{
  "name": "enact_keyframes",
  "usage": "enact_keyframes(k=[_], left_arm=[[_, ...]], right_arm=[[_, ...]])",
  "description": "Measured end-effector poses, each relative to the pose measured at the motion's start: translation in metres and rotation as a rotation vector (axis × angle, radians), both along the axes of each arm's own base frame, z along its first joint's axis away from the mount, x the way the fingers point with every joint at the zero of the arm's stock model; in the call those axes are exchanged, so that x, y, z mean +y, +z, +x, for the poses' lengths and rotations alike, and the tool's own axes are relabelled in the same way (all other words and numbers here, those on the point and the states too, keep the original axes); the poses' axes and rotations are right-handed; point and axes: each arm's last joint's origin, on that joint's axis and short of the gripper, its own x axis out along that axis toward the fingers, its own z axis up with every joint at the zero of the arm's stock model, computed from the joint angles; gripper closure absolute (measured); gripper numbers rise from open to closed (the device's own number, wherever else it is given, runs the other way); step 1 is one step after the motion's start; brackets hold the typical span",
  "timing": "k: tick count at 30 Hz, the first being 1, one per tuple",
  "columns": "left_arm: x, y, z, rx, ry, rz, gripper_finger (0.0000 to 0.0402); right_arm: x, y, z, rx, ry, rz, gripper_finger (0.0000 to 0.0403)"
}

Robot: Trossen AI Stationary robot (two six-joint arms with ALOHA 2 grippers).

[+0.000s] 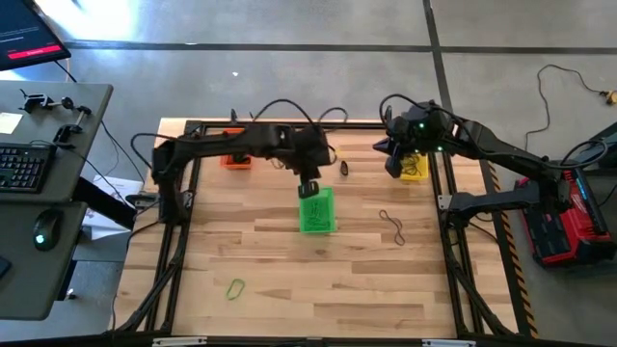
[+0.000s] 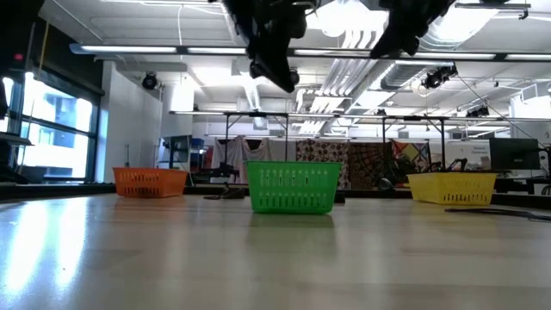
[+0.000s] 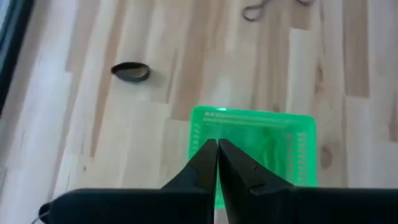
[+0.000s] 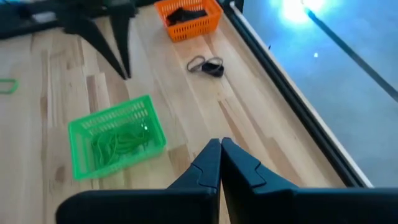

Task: Sort rubber bands into baskets
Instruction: Put the purple rubber band into the yellow bin

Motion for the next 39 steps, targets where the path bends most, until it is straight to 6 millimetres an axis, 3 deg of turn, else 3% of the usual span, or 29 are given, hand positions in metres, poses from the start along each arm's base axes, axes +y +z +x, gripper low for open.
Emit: enact_keyframes(k=[9,13,18,24,33,39], left_arm=[[0.016,-0.029,-0.054,-0.149,0.205,-0.052,0.0401],[0.019,-0.048,-0.082,-0.123,0.318,-0.022,0.0401],[0.026,-0.078,-0.103,-0.027,0.426,0.028,0.0389],[0.04,-0.11,-0.117,0.022,0.51,0.01,0.0341],[0.056,-0.131,-0.128,-0.067,0.546,0.02,0.0255],[0.06,-0.14,-0.134,-0.093,0.56,0.038,0.0239]], right_arm=[[-0.003,0.001,0.005,-0.045,-0.031,0.022,0.0403],[-0.005,-0.003,0.01,-0.025,-0.044,0.022,0.0403],[-0.011,-0.007,0.022,-0.033,-0.055,0.014,0.0403],[-0.017,-0.015,0.035,-0.033,-0.08,0.048,0.0403],[-0.019,-0.019,0.04,-0.028,-0.092,0.062,0.0403],[-0.02,-0.019,0.04,-0.031,-0.103,0.062,0.0403]])
